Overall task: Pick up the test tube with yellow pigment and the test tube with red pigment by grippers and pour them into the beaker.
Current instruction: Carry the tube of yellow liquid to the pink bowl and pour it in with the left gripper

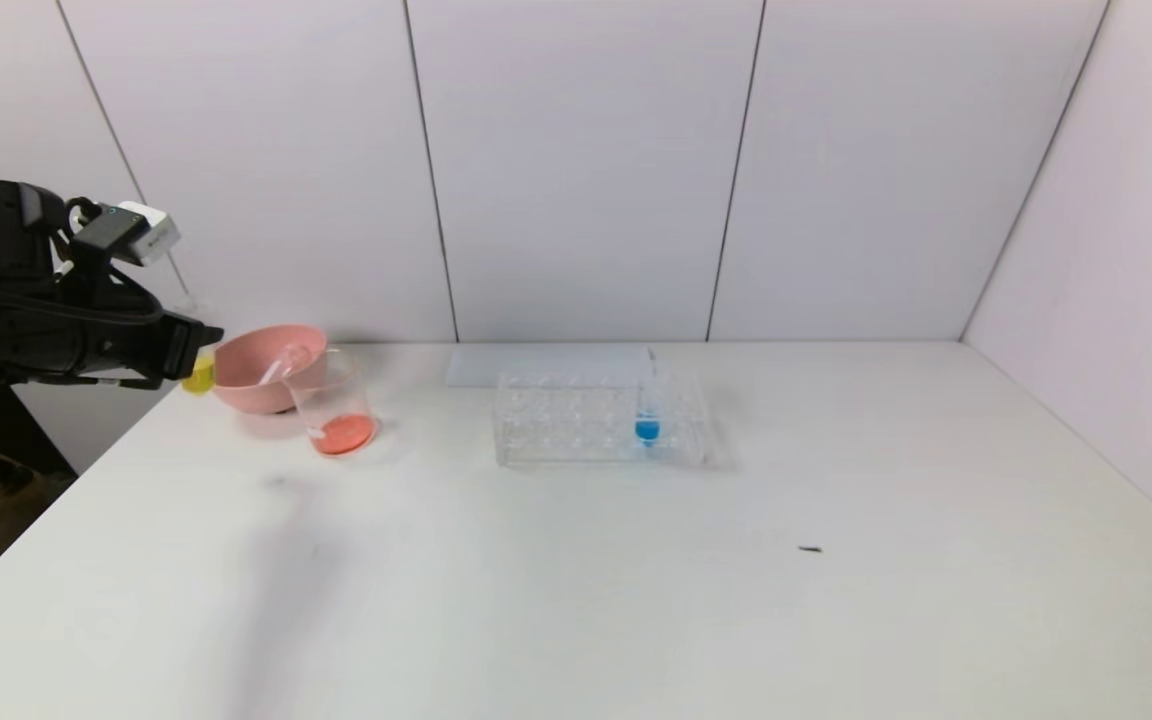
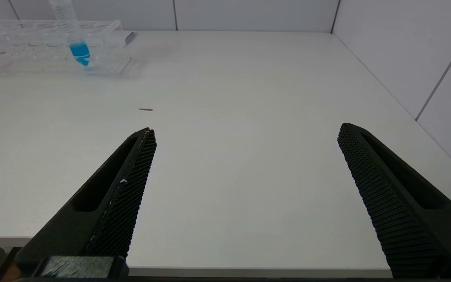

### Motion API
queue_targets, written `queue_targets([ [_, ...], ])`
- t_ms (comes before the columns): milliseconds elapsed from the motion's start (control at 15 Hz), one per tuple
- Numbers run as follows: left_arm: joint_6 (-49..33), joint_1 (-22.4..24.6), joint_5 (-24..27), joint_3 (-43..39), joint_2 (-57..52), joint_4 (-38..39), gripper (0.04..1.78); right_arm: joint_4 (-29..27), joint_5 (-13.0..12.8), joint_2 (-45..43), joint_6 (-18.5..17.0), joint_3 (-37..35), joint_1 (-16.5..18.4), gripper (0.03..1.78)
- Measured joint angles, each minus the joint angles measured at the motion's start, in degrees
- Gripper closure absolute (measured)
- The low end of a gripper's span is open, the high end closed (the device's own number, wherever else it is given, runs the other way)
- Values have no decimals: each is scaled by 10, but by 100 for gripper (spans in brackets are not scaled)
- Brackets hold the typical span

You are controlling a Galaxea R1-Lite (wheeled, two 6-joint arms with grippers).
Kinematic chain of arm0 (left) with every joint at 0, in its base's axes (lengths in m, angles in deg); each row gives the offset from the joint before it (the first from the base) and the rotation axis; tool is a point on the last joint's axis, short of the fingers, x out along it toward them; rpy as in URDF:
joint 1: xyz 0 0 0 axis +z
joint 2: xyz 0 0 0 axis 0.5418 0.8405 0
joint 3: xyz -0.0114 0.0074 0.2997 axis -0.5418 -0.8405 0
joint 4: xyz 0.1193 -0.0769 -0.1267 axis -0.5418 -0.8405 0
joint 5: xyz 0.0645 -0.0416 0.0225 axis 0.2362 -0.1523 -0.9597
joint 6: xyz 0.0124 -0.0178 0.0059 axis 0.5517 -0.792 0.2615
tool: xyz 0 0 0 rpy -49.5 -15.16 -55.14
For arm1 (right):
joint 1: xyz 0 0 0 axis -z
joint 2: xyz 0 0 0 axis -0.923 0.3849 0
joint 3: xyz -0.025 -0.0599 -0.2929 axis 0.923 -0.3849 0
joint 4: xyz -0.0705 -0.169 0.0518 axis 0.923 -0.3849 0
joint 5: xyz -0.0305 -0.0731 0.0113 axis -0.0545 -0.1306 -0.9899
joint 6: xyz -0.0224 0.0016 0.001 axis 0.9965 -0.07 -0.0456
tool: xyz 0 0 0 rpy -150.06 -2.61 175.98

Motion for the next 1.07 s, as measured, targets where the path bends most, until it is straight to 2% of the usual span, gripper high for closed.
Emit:
queue_targets([
  [600, 36, -2, 1, 22, 11, -42, 138, 0, 0, 0, 0, 0, 0, 11],
  [867, 45, -2, 2, 38, 15, -87, 138, 0, 0, 0, 0, 0, 0, 11],
  [1067, 57, -2, 34, 48, 21, -97, 138, 0, 0, 0, 0, 0, 0, 11],
])
